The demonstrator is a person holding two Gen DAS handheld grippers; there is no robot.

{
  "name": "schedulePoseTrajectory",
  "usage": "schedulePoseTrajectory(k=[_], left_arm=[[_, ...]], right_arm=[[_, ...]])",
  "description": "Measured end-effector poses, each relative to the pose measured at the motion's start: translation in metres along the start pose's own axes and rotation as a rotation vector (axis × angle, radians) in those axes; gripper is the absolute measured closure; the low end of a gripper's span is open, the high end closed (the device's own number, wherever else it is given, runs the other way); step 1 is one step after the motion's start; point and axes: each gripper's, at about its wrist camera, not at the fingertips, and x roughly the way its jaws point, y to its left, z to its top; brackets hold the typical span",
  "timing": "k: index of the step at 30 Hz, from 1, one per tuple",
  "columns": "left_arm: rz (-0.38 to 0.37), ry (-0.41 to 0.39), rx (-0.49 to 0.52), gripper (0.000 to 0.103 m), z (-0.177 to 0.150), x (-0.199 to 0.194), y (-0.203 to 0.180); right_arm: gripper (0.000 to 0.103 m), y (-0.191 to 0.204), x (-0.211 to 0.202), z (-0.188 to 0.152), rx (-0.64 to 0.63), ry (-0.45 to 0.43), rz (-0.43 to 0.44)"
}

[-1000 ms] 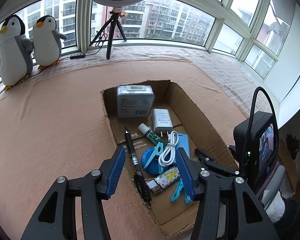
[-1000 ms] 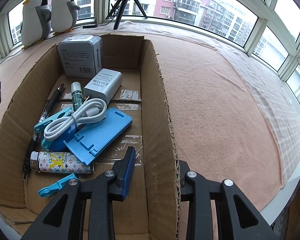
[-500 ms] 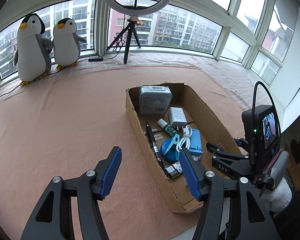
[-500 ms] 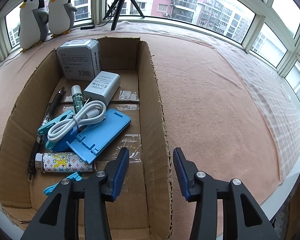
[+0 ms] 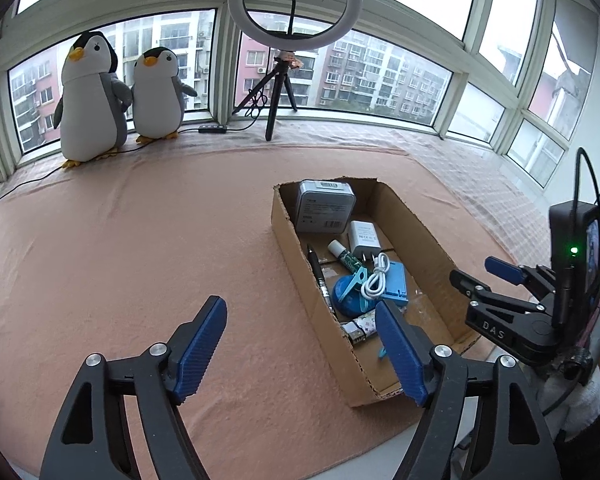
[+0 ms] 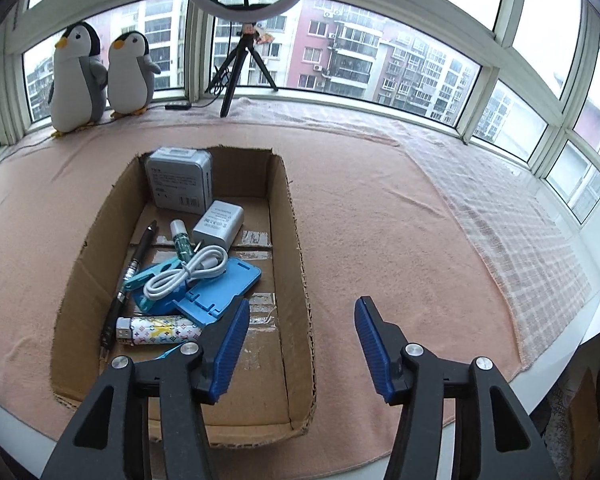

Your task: Organize rigid objects

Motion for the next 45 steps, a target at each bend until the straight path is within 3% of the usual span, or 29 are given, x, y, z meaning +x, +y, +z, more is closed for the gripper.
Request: schedulePoseTrajectory(k=[9,20,45], left_arm=[[0.028,-0.041,0.018,0.014,-0.011,-0.022,-0.008],[0.085,-0.069,0.072,0.004,-0.017,-0.037,-0.025],[0.097,-0.055,0.071,0.001,-0.017,-0.033,-0.03]], right_arm=[[0.033,0.011,-0.062,-0.012,0.055,-0.128,0.062],[0.023,0.005,-0.097,-0.027,0.144,-0.175,0.096],[0.023,0.003,-0.101,-0.032,0.155,-0.18,0.088]])
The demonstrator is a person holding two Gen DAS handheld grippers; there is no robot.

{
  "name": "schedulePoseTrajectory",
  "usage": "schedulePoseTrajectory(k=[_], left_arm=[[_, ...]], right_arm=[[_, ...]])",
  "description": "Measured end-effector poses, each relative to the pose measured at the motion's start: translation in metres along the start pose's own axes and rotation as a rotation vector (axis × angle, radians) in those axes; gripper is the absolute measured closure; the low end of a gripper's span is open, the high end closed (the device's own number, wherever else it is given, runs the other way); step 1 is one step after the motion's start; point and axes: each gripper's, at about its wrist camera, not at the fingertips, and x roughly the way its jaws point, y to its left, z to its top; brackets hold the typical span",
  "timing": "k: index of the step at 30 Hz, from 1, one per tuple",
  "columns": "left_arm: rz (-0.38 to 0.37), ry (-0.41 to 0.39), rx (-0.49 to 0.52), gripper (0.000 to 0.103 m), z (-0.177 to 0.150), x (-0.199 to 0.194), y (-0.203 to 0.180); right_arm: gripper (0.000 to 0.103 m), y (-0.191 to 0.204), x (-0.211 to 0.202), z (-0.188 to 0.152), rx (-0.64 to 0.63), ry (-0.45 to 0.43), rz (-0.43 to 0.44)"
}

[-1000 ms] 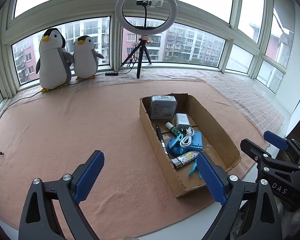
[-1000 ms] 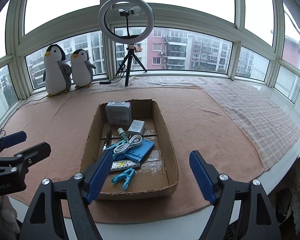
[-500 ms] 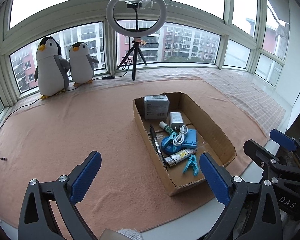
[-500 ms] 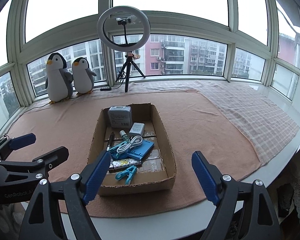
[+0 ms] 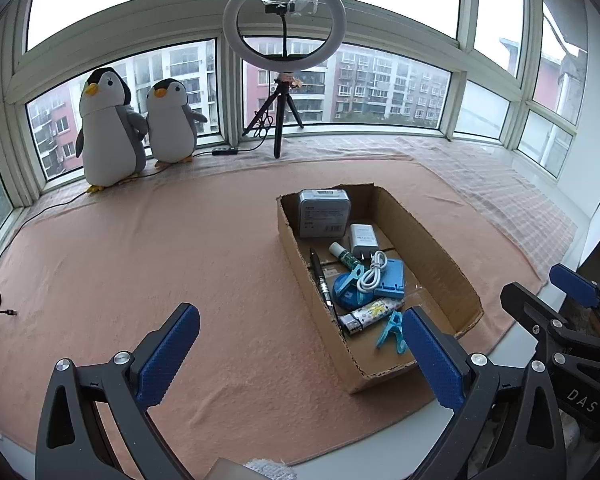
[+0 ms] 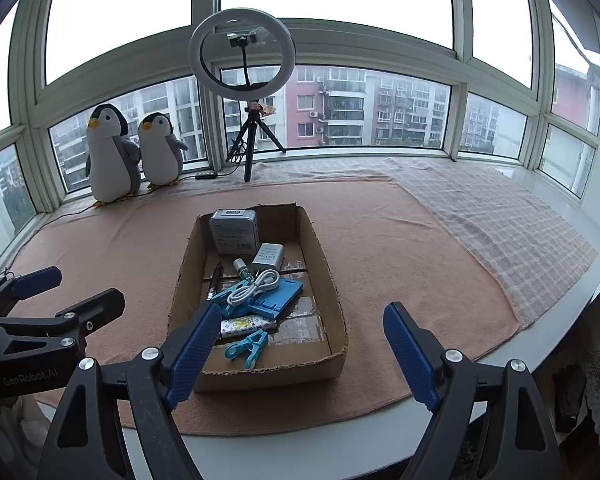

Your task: Organize rigid objects

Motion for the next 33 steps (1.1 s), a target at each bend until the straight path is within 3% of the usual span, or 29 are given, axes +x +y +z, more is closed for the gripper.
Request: schedulePoseTrajectory(k=[33], left_arm=[[-0.004,-0.006,-0.002,0.001,0.0015,-0.0034,0.0002]], right_arm=[[0.023,0.0083,-0.0005,0.0037,-0.017,-0.004,0.012]])
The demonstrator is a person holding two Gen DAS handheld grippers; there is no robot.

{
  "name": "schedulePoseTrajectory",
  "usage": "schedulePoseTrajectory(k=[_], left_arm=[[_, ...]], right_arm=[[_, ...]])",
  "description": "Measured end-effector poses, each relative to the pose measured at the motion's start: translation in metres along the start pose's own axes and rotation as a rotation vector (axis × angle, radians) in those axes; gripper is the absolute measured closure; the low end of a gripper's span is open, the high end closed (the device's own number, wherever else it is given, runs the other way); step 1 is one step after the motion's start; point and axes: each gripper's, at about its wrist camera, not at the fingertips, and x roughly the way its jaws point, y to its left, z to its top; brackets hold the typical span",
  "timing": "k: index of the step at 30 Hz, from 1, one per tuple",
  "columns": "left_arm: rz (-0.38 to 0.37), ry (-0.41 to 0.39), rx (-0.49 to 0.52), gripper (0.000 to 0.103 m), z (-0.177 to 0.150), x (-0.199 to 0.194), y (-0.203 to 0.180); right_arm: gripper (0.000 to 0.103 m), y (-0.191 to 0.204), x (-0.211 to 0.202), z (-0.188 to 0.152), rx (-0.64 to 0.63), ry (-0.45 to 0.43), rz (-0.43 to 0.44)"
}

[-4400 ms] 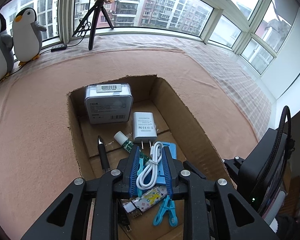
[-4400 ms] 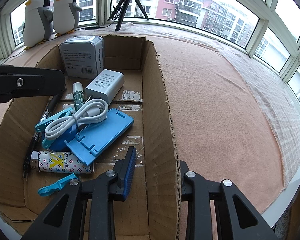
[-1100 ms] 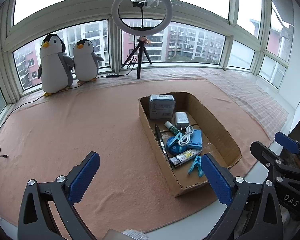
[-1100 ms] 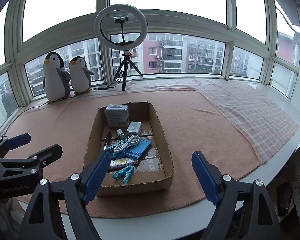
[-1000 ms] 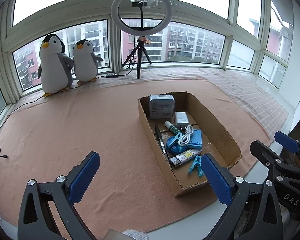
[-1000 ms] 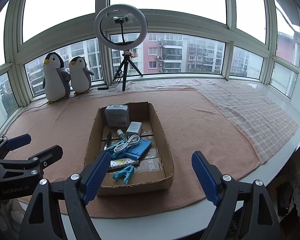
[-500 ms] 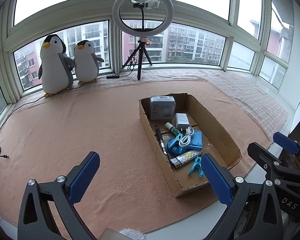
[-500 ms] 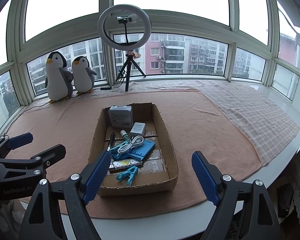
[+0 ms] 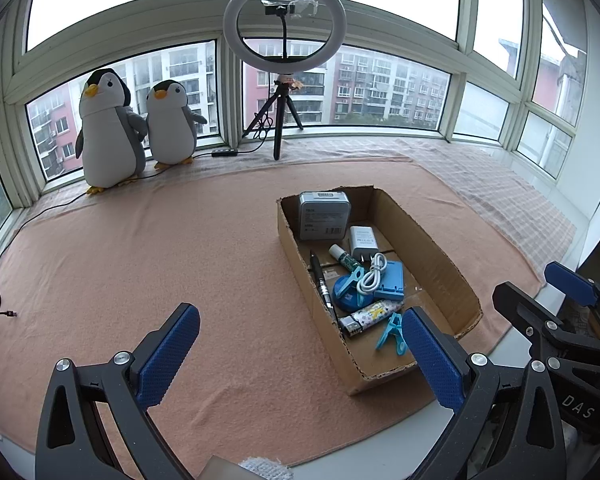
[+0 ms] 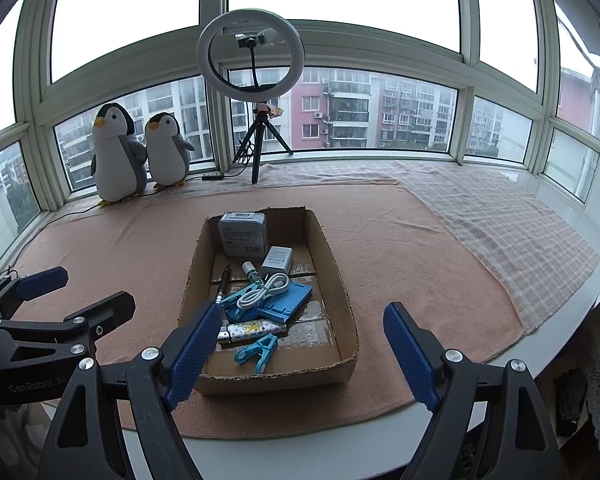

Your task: Organize rigid objects

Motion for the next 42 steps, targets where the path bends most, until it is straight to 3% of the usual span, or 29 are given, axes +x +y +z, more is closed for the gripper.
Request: schedulePoseTrajectory(k=[42], left_arm=[[0.0,0.002,-0.004,0.001,0.0001,0.003,0.0002]], right_arm=[[0.023,0.0028,0.0032,-0.0007,0.001,0.008,0.002]])
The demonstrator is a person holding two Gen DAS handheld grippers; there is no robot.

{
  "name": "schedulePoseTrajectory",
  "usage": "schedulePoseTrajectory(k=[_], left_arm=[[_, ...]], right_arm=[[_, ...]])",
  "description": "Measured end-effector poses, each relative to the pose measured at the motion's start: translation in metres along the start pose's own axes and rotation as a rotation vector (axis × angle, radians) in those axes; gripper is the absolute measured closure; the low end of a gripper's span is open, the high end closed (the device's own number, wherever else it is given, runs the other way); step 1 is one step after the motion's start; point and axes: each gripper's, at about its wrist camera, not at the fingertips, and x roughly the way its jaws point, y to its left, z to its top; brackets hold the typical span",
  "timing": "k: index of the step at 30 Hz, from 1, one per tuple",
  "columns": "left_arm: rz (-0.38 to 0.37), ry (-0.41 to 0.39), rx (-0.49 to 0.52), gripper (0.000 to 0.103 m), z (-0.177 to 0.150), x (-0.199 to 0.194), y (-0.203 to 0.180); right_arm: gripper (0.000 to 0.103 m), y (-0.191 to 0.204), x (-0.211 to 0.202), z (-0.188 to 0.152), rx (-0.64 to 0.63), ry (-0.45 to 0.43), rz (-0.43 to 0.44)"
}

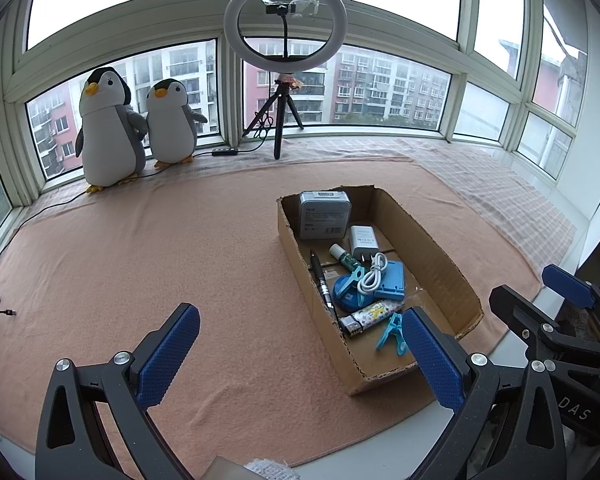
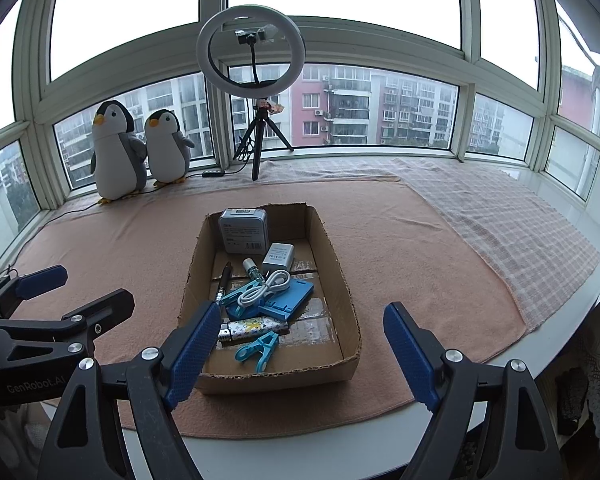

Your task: Organize rigid objects

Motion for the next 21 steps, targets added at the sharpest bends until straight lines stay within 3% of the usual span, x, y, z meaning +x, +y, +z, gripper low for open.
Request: schedulePoseTrajectory(k=[21], left_arm=[[0.001,-0.003,0.001,0.001,-0.0011,0.0022,-0.0013]], right_arm=[[0.023,-0.0008,0.0008,-0.0015,0.001,0.004,0.0]])
